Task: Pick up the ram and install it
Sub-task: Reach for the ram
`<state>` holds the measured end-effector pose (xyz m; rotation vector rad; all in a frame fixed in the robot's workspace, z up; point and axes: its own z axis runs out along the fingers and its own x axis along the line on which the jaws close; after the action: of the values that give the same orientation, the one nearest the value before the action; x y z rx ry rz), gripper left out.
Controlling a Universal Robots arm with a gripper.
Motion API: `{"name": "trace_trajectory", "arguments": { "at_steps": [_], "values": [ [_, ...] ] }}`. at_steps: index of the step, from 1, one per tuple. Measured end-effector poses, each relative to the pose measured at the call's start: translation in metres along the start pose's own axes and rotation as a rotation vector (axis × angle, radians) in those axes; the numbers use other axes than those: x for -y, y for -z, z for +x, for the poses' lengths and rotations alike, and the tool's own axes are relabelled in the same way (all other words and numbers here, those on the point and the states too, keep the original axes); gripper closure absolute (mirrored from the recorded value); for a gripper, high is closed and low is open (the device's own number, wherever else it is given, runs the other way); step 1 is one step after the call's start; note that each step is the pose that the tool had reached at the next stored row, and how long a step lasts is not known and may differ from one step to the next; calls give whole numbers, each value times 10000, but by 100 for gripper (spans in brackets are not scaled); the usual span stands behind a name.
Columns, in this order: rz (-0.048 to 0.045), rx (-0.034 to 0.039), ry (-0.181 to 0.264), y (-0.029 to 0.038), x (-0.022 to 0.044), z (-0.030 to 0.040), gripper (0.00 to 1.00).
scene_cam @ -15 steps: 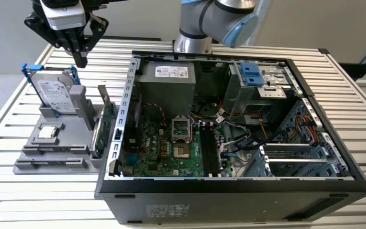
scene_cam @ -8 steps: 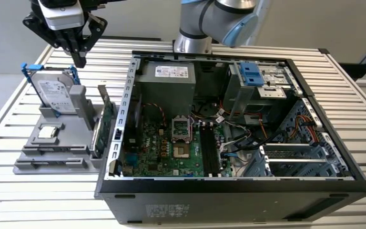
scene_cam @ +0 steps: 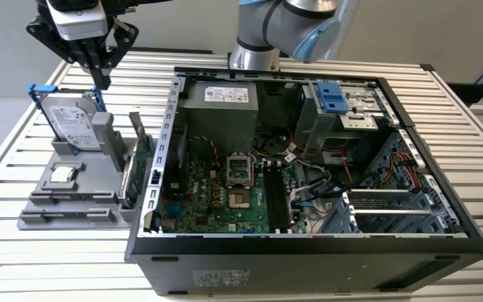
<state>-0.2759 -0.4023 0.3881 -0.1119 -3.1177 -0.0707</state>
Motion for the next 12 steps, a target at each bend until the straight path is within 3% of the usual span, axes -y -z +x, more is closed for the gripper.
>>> {"name": "trace_trajectory", "arguments": {
  "at_steps": [12],
  "values": [
    [4,-56,-2,-4,5,28,100]
  ]
}}
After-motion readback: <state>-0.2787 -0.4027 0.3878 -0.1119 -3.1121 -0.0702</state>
